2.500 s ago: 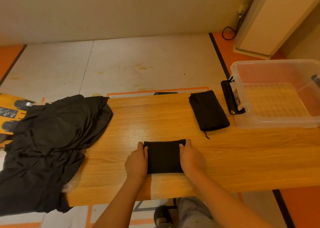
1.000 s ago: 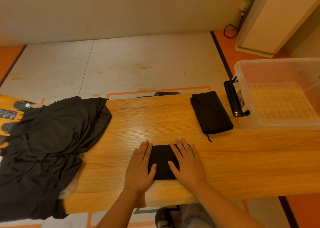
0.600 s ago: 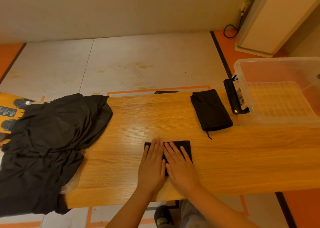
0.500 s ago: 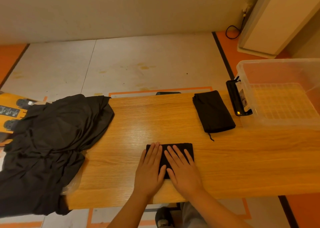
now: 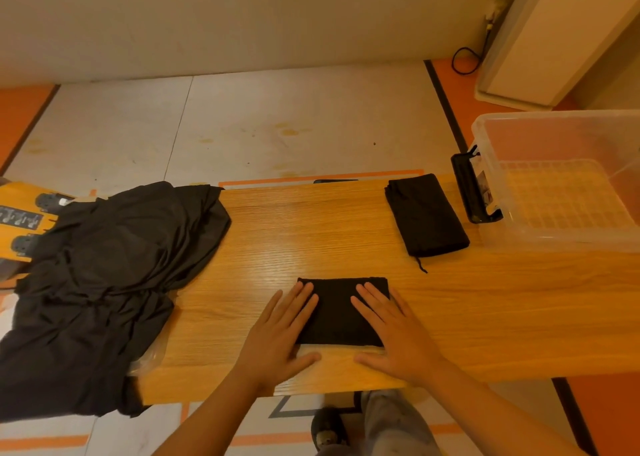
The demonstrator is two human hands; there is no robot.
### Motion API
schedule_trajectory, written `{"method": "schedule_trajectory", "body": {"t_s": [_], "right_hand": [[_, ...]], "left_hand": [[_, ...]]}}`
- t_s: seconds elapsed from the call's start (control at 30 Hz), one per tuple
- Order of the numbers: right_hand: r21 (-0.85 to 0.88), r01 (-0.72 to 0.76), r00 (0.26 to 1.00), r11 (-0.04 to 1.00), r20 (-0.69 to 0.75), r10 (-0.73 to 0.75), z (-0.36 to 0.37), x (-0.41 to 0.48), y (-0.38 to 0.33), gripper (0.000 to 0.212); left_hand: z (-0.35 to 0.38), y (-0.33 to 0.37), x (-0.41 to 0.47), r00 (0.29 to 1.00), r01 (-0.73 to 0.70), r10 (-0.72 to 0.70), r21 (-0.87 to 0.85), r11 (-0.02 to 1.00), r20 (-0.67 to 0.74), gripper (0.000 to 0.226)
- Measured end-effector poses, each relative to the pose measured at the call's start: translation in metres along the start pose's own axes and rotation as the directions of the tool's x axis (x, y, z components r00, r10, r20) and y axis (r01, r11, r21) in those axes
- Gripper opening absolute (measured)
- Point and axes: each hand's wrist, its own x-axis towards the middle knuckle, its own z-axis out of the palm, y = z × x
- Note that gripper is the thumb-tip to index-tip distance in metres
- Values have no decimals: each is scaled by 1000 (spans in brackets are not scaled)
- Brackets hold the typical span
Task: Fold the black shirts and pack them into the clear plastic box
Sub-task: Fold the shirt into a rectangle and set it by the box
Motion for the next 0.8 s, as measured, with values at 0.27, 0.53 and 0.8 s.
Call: {"method": "schedule_trajectory", "body": {"t_s": [0.27, 0.53, 0.8], "right_hand": [[16, -44, 999, 999, -9, 44, 5, -2, -34, 106], [9, -14, 999, 1000, 32, 14, 15, -30, -43, 116], [60, -47, 998, 997, -29, 48, 32, -56, -57, 115]], "left_hand": [[18, 25, -6, 998, 65, -66, -12, 998, -10, 103], [25, 40, -34, 994, 103, -102, -40, 994, 23, 108], [39, 61, -60, 981, 99, -106, -49, 994, -160, 78]]}}
